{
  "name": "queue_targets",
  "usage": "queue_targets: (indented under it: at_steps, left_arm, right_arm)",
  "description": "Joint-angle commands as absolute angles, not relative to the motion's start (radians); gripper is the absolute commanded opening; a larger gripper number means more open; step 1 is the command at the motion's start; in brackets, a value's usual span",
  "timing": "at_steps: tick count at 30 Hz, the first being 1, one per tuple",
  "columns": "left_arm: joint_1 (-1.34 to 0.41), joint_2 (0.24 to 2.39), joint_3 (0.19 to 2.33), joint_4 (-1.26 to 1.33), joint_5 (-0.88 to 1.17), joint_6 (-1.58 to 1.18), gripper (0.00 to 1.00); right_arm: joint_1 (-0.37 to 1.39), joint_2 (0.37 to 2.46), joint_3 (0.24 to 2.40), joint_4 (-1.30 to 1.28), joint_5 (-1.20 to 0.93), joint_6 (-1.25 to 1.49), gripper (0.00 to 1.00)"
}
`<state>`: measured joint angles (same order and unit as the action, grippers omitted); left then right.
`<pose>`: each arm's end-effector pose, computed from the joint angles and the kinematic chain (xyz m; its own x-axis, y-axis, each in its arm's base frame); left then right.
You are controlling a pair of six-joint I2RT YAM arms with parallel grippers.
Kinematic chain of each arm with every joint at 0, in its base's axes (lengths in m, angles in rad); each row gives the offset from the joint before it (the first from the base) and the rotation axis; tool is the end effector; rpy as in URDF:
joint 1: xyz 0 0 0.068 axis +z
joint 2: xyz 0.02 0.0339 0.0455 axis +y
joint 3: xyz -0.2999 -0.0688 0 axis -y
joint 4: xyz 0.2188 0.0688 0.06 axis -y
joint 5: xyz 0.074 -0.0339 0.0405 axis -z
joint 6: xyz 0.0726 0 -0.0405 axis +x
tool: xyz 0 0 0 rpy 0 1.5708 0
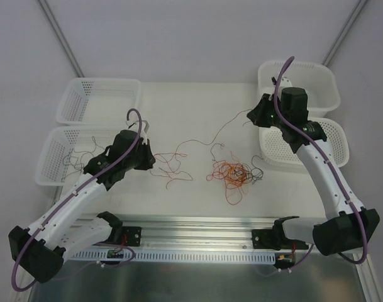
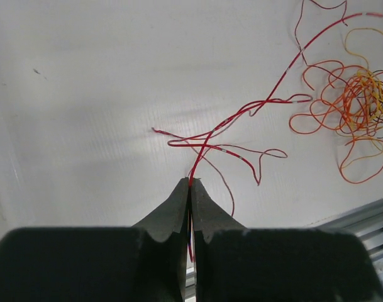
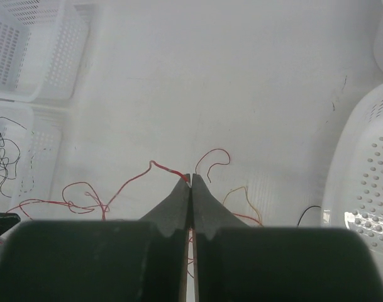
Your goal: Untangle the cables
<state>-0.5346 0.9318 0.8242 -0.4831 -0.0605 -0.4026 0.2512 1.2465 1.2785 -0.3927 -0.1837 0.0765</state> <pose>0.1629 -0.0914 0.3088 -0.6233 -0.0855 -0.7773 0.2404 0.9249 -0.2944 0.2652 0.0818 0.4134 -0.3722 -0.0179 -0.9280 -0.3826 0.9139 0.1358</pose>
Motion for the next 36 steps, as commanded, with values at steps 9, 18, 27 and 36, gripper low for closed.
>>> queue_targets:
  at_steps: [9,18,27,36]
  left_arm:
    - [-0.519,0.901,1.114,-0.482,0.034,-0.241,0.0]
    - [-0.515,1.011,1.204,-0.473,0.109,-0.242,0.0]
    - [-0.514,1.179,1.118,-0.4,0.075,-0.327,0.0]
    - [-0.515,1.351,1.031,-0.338,0.009,-0.36,0.0]
  right_arm:
    - [0.253,1.262,1.233,-0.414,-0.186,0.097,0.01]
    - [0.343,1.319,1.17,-0.324,-0.302,0.149,0.02]
    - [0.56,1.577,1.267,-0.235,-0.29,0.204,0.09]
    - [0.607,1.66,1.312,-0.27,-0.293,0.154,0.66]
